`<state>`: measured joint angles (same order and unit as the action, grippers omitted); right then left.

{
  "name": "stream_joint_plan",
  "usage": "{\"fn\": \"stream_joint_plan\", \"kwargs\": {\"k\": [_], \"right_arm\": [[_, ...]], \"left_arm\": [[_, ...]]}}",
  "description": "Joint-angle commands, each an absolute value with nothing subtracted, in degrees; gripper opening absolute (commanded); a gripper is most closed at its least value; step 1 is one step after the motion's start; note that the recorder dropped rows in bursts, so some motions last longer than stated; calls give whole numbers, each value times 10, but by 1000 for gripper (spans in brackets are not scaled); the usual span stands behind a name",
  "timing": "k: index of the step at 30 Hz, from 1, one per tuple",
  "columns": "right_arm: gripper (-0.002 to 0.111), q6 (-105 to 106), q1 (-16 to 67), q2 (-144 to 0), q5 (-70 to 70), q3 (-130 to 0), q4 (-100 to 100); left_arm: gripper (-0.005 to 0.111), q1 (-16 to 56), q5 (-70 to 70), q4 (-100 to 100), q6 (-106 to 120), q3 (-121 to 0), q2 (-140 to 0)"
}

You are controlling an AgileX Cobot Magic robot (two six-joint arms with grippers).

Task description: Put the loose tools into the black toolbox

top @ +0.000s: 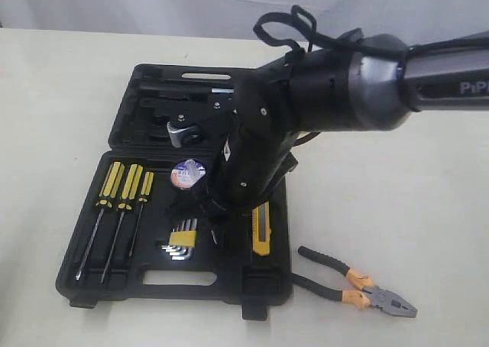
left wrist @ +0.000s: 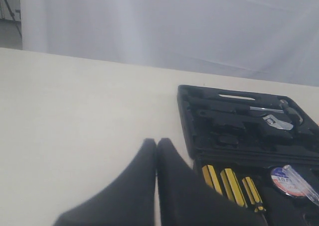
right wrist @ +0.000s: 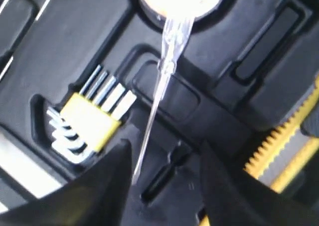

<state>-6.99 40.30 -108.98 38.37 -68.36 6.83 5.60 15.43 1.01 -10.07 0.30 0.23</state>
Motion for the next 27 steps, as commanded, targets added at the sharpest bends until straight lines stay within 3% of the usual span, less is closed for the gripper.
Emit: {"fn": "stream_joint_plan", "kwargs": {"k": [1, 20, 22, 26, 27], "right_arm": [[42, -60, 402, -1100, 352, -688, 77], [41, -60, 402, -1139, 312, -688, 76], [33, -60, 402, -1144, 308, -688, 76], [-1, -60, 402, -1142, 306, -692, 76], [-1, -60, 402, -1142, 307, -694, 76]], "left_arm": [[0, 59, 155, 13, -100, 0, 0], [0, 59, 155, 13, -100, 0, 0], [0, 59, 155, 13, -100, 0, 0], [0, 59, 155, 13, -100, 0, 0], [0, 59, 155, 13, -100, 0, 0]]}}
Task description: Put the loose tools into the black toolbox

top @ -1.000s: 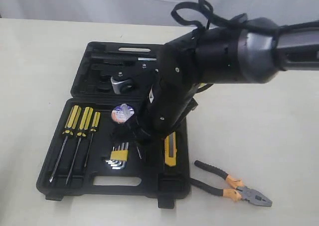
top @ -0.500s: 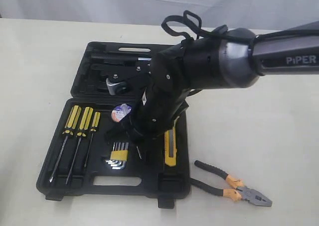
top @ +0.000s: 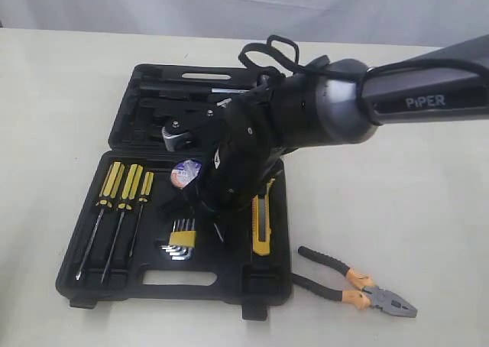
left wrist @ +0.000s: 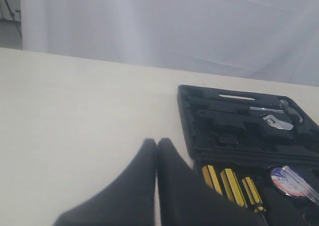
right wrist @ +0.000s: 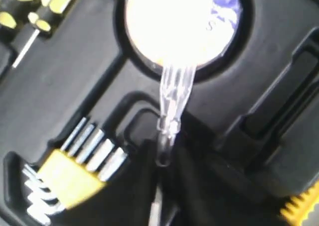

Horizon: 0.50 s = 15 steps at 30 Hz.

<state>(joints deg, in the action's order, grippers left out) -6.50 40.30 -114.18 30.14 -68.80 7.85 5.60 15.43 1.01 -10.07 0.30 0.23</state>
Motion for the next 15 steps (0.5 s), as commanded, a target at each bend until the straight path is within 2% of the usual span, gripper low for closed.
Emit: {"fn": "stream_joint_plan", "kwargs": {"k": [1, 12, 15], "right_arm": [[-1, -60, 402, -1141, 308, -700, 76], [-1, -157, 402, -1091, 398, -729, 65], [-1, -240, 402, -1067, 413, -707, 41]], "left_arm": [[0, 59, 155, 13, -100, 0, 0], [0, 59, 155, 13, -100, 0, 0], [0, 59, 155, 13, -100, 0, 0]]}}
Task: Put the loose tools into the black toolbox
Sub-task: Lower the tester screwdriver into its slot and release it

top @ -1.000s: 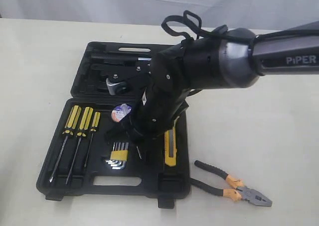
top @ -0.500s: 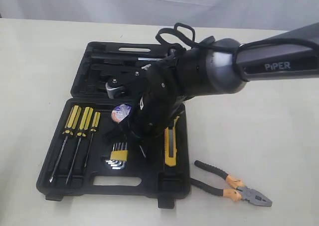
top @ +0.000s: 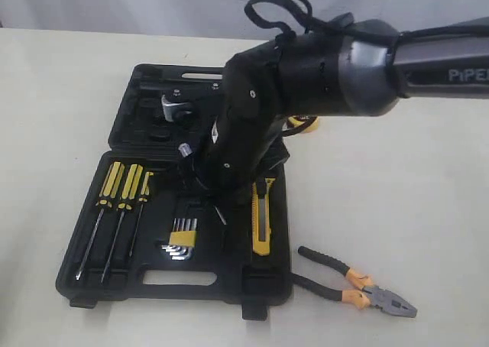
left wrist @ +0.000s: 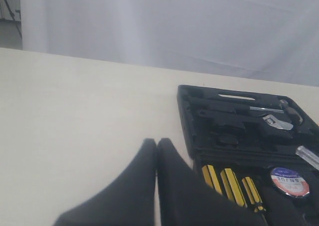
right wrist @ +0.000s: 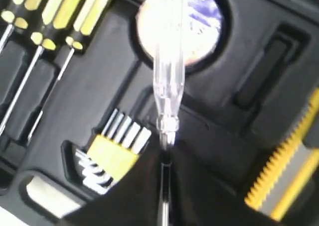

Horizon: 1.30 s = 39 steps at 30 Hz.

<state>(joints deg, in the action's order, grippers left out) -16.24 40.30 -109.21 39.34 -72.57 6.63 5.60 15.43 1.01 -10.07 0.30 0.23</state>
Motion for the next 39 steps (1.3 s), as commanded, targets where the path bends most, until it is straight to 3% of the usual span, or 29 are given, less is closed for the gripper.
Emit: {"fn": "stream_joint_plan", "kwargs": {"k": [1, 17, 39], "right_arm": [[-1, -259, 405, -1060, 409, -697, 38], [-1, -507, 430, -1049, 331, -630, -63], [0, -518, 430, -1106, 293, -632, -74]], "left_arm": [[0, 59, 155, 13, -100, 0, 0], [0, 59, 155, 13, -100, 0, 0], [0, 59, 155, 13, -100, 0, 0]]}}
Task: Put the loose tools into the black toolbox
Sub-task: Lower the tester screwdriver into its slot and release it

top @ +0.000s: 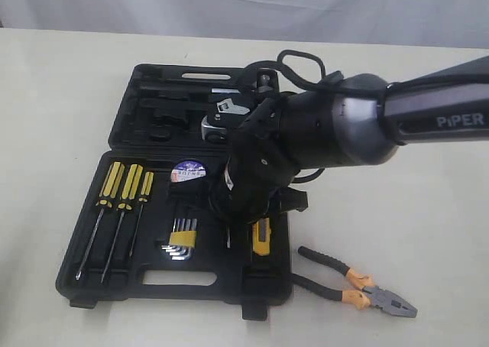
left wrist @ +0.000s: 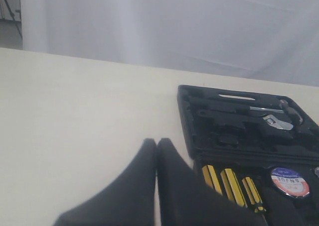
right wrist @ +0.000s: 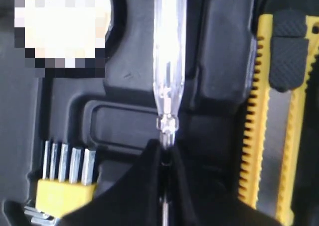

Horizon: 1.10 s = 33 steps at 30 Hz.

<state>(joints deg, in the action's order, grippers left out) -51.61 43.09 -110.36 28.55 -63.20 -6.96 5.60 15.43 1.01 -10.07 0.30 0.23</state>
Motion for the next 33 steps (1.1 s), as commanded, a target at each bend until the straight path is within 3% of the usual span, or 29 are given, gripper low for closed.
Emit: {"fn": "stream_joint_plan", "kwargs": {"k": [1, 6, 8, 13, 15, 17, 28, 30, 33], "right_arm": [[0, -518, 430, -1106, 293, -632, -74], [0, -518, 430, -1106, 293, -632, -77], [6, -518, 430, -1106, 293, -632, -77], [48, -518, 430, -1106, 293, -632, -77], [60, -519, 430, -1106, 293, -632, -77], [64, -519, 430, -1106, 293, -632, -77], [62, -510, 430, -1049, 300, -641, -106], [52, -503, 430, -1032, 312, -647, -120], [27, -481, 430, -1008, 344, -654, -158]], "left_arm": [[0, 59, 155, 13, -100, 0, 0], [0, 59, 155, 13, -100, 0, 0], [0, 59, 155, 13, -100, 0, 0], [0, 59, 155, 13, -100, 0, 0], [0, 59, 155, 13, -100, 0, 0], [0, 59, 155, 13, -100, 0, 0], [0, 59, 155, 13, -100, 0, 0], [0, 59, 155, 13, -100, 0, 0], [0, 59, 155, 13, -100, 0, 0]]}}
